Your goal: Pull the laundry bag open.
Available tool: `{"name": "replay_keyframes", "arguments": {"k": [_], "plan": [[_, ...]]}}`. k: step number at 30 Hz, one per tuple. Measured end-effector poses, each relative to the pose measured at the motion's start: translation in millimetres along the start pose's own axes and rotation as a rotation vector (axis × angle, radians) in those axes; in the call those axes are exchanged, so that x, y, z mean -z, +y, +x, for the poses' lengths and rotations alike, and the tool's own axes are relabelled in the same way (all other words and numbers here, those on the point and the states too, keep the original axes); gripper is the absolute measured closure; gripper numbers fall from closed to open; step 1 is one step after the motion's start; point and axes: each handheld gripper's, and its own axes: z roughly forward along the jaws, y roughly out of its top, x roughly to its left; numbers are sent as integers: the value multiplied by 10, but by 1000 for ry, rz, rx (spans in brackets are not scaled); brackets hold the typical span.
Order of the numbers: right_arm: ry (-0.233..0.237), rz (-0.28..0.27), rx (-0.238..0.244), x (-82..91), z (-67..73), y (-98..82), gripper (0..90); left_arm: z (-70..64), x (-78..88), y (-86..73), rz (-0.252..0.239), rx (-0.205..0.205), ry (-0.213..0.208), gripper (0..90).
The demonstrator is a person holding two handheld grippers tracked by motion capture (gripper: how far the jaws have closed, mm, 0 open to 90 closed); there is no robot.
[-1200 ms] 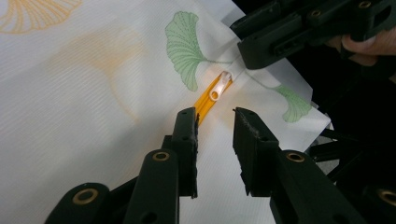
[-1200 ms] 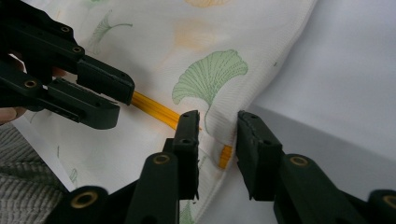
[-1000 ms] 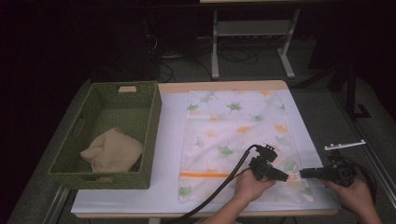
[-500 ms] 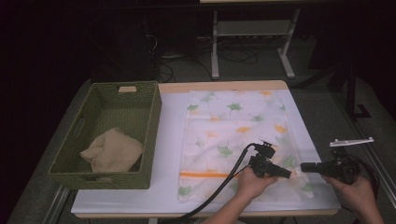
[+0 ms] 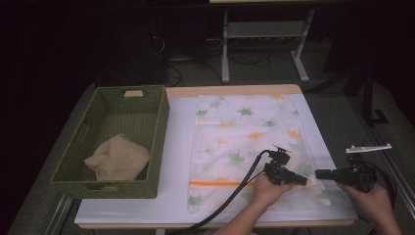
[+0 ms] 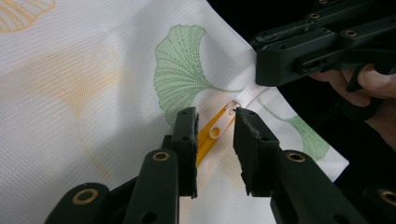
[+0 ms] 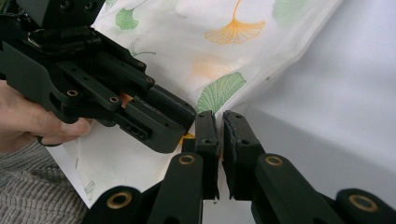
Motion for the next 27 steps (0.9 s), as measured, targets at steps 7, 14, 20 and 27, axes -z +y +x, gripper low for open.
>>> {"name": "replay_keyframes", "arguments": {"k": [7,14,20,27], "plan": [[3,-13,1,13,-1,6,837,-15,14,5,-6,-13,-28,826],[28,-18,-9,2,4,-5,812,-16,-9,0,5,-17,-3,882],[37,-1,-21,-34,-5,-21,761,-20,-26,-3,7,-20,7,895],[5,64,-17,-106,14,-26,809,-11,-48,-16,25,-32,34,832]]}}
